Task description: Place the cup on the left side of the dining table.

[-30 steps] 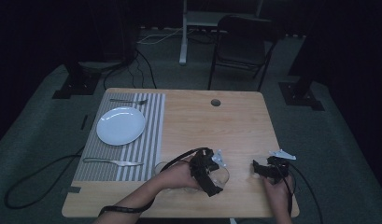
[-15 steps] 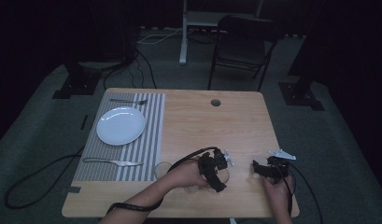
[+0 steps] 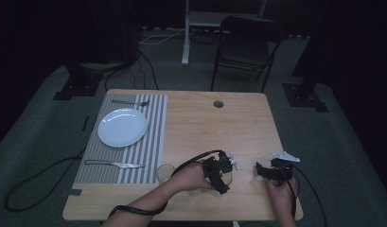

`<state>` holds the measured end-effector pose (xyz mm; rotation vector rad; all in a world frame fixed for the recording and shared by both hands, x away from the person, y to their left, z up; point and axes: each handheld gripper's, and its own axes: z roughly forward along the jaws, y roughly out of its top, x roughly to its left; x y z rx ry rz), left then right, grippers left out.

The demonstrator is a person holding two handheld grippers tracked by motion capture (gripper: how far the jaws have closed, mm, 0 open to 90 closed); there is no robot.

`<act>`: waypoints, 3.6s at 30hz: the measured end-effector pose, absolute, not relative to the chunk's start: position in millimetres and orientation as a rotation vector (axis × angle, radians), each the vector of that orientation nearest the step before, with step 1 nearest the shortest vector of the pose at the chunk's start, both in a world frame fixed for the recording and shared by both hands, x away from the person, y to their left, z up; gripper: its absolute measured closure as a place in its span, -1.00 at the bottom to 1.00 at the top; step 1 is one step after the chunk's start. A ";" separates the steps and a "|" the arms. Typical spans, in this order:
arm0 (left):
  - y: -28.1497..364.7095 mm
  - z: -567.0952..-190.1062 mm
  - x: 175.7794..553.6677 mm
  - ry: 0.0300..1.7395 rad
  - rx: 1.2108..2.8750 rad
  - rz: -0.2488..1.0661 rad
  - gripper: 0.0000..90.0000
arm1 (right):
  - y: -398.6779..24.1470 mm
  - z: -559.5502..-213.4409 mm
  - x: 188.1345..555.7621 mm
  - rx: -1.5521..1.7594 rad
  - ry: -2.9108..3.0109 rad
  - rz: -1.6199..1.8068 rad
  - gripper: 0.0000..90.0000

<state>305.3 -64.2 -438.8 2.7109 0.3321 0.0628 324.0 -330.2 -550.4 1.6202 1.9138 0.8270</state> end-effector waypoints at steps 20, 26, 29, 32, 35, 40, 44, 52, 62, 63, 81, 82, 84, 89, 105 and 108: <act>-61.9 -426.6 311.4 0.338 2.688 0.114 -0.35 | -330.2 -550.3 324.1 1.620 1.914 0.827 -0.72; -60.1 -419.8 316.5 0.343 2.667 0.103 -0.35 | -330.2 -550.3 324.1 1.621 1.914 0.827 -0.72; -59.5 -417.3 321.0 0.366 2.659 0.122 -0.35 | -330.2 -550.4 324.1 1.620 1.914 0.827 -0.72; -58.8 -416.3 324.1 0.368 2.661 0.124 -0.35 | -330.2 -550.3 324.1 1.621 1.914 0.826 -0.72; -55.7 -413.9 332.3 0.396 2.656 0.117 -0.35 | -330.2 -550.3 324.0 1.621 1.915 0.826 -0.72; -50.3 -410.7 340.8 0.426 2.668 0.156 -0.35 | -330.2 -550.3 324.0 1.621 1.915 0.826 -0.72; -43.1 -408.9 348.8 0.465 2.663 0.174 -0.35 | -330.1 -550.3 324.1 1.623 1.913 0.827 -0.72; -26.0 -407.8 361.0 0.547 2.650 0.212 -0.35 | -330.2 -550.4 324.1 1.620 1.913 0.827 -0.72; 5.4 -403.9 369.6 0.639 2.620 0.214 -0.35 | -330.2 -550.3 324.2 1.620 1.913 0.827 -0.72; 9.1 -403.4 370.6 0.654 2.610 0.217 -0.35 | -330.1 -550.3 324.2 1.621 1.913 0.827 -0.72; 69.6 -392.1 377.6 0.827 2.562 0.304 -0.35 | -330.1 -550.3 324.3 1.623 1.911 0.826 -0.72; 72.6 -391.6 377.9 0.837 2.559 0.308 -0.35 | -330.1 -550.3 324.3 1.623 1.911 0.826 -0.72; 81.2 -390.0 379.0 0.853 2.555 0.319 -0.35 | -330.0 -550.3 324.3 1.623 1.910 0.826 -0.72; 102.0 -387.5 381.6 0.908 2.543 0.339 -0.35 | -330.0 -550.3 324.2 1.624 1.911 0.827 -0.72; 160.6 -390.5 386.0 1.062 2.502 0.352 -0.35 | -330.0 -550.3 324.2 1.624 1.911 0.826 -0.72; 168.9 -392.4 387.6 1.089 2.500 0.368 -0.35 | -329.9 -550.4 324.0 1.625 1.909 0.826 -0.72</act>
